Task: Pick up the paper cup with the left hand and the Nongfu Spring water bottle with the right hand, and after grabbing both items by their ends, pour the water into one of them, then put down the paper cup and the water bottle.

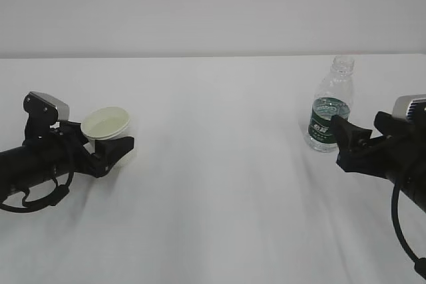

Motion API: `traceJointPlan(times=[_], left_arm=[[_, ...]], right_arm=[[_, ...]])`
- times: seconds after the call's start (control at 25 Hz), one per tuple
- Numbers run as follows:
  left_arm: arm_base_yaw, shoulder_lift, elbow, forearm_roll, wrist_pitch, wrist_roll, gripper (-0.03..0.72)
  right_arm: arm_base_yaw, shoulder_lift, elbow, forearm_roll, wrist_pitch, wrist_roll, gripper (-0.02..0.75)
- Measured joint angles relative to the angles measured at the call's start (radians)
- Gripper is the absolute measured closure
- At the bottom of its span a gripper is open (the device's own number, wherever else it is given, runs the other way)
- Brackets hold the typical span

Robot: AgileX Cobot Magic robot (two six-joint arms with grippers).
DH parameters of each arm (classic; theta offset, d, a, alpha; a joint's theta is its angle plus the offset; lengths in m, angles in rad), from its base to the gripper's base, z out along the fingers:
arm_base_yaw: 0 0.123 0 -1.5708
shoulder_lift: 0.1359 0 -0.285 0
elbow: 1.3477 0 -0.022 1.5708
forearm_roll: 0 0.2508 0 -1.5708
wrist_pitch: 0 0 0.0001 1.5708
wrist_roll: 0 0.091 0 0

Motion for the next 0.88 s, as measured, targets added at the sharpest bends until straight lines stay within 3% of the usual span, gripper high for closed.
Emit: traceJointPlan(times=[0.4, 0.88], left_arm=[[0.0, 0.0, 0.009, 0.025, 0.017, -0.01, 0.064], [0.0, 0.0, 0.148, -0.082, -0.014, -0.012, 0.059]], right_arm=[[0.0, 0.0, 0.0, 0.0, 0.0, 0.0, 0.143], [0.0, 0.0, 0.015, 0.0, 0.0, 0.002, 0.144]])
